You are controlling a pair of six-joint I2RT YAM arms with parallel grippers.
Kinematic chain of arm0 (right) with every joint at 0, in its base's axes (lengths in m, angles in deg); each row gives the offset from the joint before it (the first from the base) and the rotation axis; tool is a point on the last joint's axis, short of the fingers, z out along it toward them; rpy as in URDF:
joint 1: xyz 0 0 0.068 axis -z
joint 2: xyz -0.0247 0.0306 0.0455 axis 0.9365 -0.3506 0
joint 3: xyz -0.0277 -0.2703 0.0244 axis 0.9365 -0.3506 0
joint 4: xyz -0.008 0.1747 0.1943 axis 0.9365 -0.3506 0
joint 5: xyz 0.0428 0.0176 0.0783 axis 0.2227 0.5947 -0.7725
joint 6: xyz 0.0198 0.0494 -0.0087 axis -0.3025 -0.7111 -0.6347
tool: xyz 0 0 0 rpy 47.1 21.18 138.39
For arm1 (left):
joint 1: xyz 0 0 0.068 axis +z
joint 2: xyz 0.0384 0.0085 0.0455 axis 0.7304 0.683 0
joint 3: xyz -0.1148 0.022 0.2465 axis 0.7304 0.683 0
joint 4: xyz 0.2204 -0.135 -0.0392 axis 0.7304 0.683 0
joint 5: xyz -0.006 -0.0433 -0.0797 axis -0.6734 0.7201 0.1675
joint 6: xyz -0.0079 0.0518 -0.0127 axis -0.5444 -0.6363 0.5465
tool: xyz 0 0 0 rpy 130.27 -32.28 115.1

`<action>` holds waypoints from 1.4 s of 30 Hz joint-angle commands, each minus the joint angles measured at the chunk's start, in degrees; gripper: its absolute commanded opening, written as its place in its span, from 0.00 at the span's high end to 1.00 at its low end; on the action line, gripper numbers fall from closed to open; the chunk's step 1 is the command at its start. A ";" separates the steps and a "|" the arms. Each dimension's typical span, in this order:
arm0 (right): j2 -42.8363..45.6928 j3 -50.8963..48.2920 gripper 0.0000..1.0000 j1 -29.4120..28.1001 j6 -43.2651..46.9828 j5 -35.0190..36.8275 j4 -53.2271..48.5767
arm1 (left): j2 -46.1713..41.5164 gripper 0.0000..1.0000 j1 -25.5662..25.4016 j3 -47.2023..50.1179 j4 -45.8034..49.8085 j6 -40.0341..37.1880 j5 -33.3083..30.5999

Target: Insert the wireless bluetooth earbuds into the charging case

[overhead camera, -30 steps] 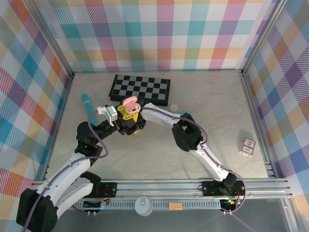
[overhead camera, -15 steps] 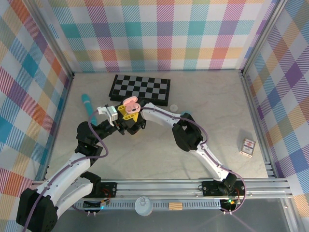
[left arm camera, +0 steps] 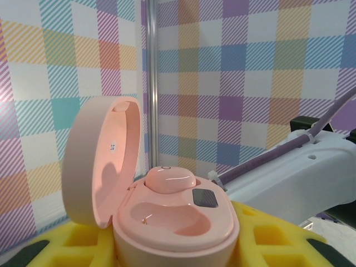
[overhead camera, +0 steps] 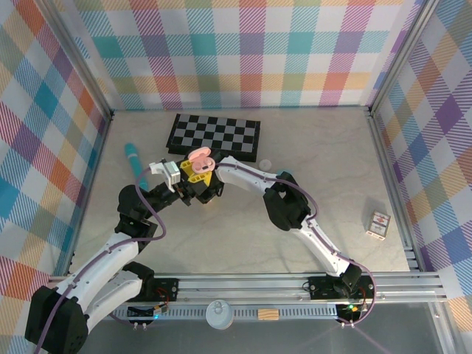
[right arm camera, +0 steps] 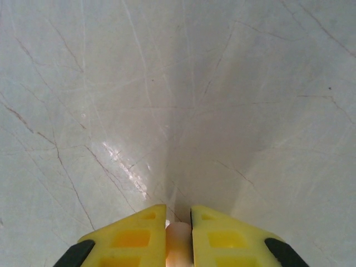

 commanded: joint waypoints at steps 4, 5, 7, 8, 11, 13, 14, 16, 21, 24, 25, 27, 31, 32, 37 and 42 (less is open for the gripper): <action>9.81 -10.25 0.85 4.01 -8.12 -4.57 6.49 | -0.06 0.69 0.59 -0.83 -1.71 -0.79 0.80; 11.33 -12.62 0.85 4.62 -8.91 -5.03 7.92 | 0.16 0.69 0.59 -0.87 -1.91 -0.77 0.88; 15.15 -17.90 0.85 6.27 -10.79 -6.22 11.19 | 1.06 0.69 0.59 -0.96 -2.78 -0.59 1.24; 16.76 -20.22 0.85 6.96 -11.59 -6.76 12.64 | 1.55 0.69 0.52 -0.97 -3.29 -0.48 1.36; 21.99 -27.37 0.85 9.44 -13.54 -7.60 16.22 | 3.15 0.69 0.41 -0.70 -5.84 0.41 1.57; 25.60 -31.64 0.85 10.95 -14.05 -7.44 17.58 | 4.73 0.69 0.17 -0.28 -8.65 1.39 1.51; 27.31 -33.63 0.85 11.58 -14.25 -7.18 18.04 | 5.32 0.69 0.08 -0.30 -9.43 1.70 1.48; 31.49 -38.21 0.85 13.17 -14.77 -6.95 19.15 | 6.26 0.69 -0.12 -0.27 -10.30 1.71 1.34; 41.39 -46.83 0.85 16.90 -15.55 -5.94 19.80 | 8.75 0.69 -0.85 0.00 -12.78 1.38 -0.20; 47.29 -50.44 0.85 18.81 -16.05 -5.87 19.80 | 10.94 0.69 -1.32 0.16 -14.57 1.37 -0.70; 49.11 -51.17 0.85 19.34 -16.14 -6.17 19.75 | 11.65 0.69 -1.42 0.22 -15.11 1.23 -0.95; 52.01 -52.03 0.85 19.93 -16.48 -6.77 19.51 | 12.84 0.69 -2.02 0.42 -15.82 0.65 -1.69; 56.41 -51.82 0.85 20.12 -17.08 -8.55 19.07 | 15.68 0.69 -4.16 0.41 -15.77 -2.00 -4.02; 57.26 -51.70 0.85 20.13 -17.39 -8.90 19.20 | 16.40 0.69 -4.65 0.36 -15.81 -2.50 -4.45; 61.10 -50.36 0.84 20.17 -18.94 -14.29 20.59 | 20.90 0.69 -7.18 0.02 -18.63 -4.55 -8.12; 63.38 -50.08 0.84 19.95 -20.98 -19.16 23.58 | 25.35 0.69 -7.80 -0.47 -22.44 -4.47 -9.88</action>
